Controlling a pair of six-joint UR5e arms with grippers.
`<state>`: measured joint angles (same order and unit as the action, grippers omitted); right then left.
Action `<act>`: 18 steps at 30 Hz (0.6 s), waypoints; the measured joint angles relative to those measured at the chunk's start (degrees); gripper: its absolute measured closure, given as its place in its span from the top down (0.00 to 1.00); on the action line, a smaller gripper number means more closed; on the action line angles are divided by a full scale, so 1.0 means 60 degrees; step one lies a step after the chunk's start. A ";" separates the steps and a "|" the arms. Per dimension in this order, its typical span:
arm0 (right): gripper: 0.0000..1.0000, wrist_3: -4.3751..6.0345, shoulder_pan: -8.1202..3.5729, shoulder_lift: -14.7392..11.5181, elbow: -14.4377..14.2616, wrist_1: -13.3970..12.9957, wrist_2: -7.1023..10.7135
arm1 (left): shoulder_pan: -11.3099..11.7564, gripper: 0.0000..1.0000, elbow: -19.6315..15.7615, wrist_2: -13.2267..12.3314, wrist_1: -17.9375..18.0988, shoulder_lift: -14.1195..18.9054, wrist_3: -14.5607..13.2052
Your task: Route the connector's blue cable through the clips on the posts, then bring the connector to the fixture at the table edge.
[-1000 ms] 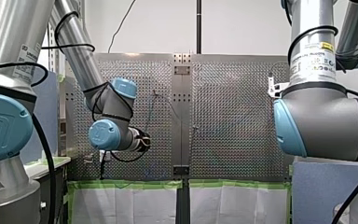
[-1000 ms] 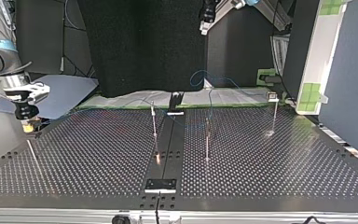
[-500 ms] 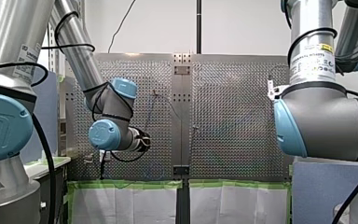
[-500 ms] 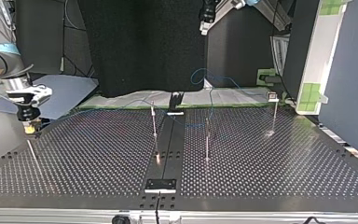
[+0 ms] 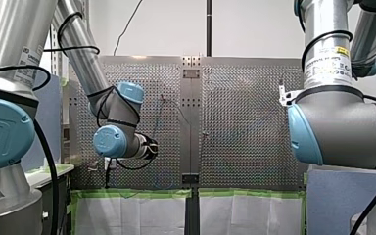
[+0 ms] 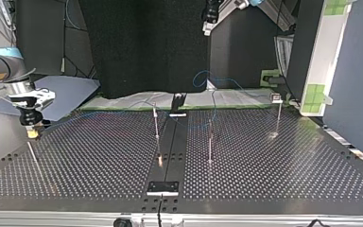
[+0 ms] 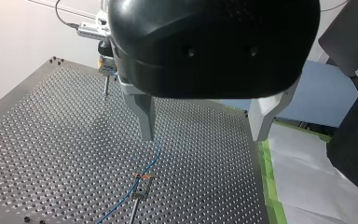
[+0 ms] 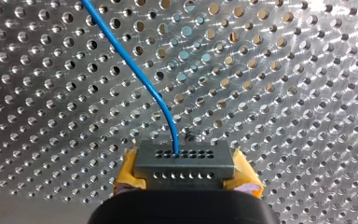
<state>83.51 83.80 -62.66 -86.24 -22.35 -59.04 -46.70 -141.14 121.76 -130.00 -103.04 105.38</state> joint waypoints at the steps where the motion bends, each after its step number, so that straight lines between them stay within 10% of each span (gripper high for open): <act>1: 0.00 0.0001 0.0001 0.0001 0.0006 -0.0005 -0.0001 | 0.0000 1.00 0.0000 0.0000 -0.0001 0.0000 0.0000; 18: 0.00 0.0082 0.0017 0.0025 0.0119 -0.0081 -0.0005 | 0.0032 1.00 0.0002 -0.0024 -0.0003 0.0001 0.0000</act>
<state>84.00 83.90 -62.51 -85.53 -22.83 -59.07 -46.51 -141.13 121.62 -130.02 -103.04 105.38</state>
